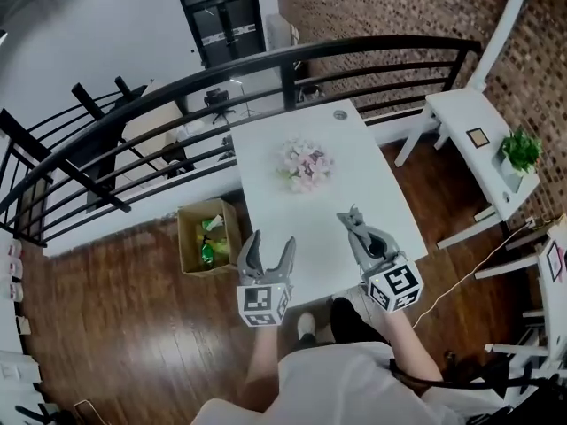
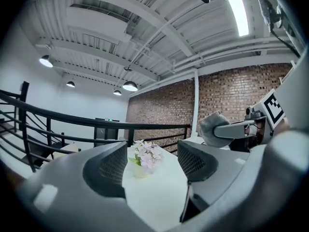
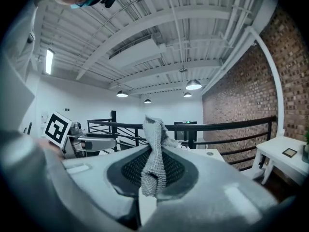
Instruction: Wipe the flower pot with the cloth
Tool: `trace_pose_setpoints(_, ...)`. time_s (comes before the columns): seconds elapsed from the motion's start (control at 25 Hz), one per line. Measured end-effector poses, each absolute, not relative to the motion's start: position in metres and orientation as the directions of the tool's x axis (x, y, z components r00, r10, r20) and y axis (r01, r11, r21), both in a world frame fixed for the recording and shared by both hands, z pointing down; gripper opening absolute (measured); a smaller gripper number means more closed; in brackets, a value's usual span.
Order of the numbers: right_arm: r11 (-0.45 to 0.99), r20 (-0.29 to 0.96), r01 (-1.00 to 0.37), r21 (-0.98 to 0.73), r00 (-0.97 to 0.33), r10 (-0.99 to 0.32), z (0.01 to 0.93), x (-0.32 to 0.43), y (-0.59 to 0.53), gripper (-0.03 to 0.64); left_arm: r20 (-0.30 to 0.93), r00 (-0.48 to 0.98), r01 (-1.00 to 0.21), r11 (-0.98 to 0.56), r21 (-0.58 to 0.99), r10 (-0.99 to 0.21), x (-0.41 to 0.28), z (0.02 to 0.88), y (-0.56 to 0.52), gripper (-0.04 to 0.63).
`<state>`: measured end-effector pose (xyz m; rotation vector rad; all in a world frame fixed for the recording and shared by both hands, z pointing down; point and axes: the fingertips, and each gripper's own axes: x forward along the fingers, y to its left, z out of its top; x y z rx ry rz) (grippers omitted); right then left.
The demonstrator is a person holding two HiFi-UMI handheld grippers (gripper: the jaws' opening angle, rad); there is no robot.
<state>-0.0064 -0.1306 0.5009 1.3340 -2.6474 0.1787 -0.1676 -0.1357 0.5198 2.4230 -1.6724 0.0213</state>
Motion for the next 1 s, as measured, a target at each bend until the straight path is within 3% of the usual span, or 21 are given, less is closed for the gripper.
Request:
trace_pose_setpoints(0.16,0.619,0.221,-0.783,-0.061,-0.615,-0.757,0.516,-0.005,-0.163,0.011,0.194,0.332,-0.941,-0.308,0.143,-0.923,-0.161,0.544,-0.158,0.333)
trace_pose_setpoints(0.36,0.683,0.278,-0.717,0.138,-0.634,-0.722,0.511,0.002,-0.214,0.011,0.291,0.311,-0.950,-0.290,0.115,-0.905,-0.138,0.565,-0.204,0.342)
trace_pose_setpoints(0.6,0.703,0.282,-0.707,0.079,-0.661,-0.696,0.528,0.030,-0.264,0.011,0.550,0.384,-0.919,-0.362,0.152,-0.742,-0.094,0.639,-0.233,0.428)
trace_pose_setpoints(0.68,0.693,0.306,-0.720,0.039,-0.651,-0.694,0.545,0.045,-0.278,0.011,0.588,0.370,-0.924,-0.350,0.153,-0.720,-0.086,0.663,-0.241,0.435)
trace_pose_setpoints(1.0,0.655,0.387,-0.755,-0.026,-0.612,-0.690,0.587,0.076,-0.299,0.010,0.683,0.320,-0.940,-0.312,0.141,-0.657,-0.095,0.741,-0.298,0.595)
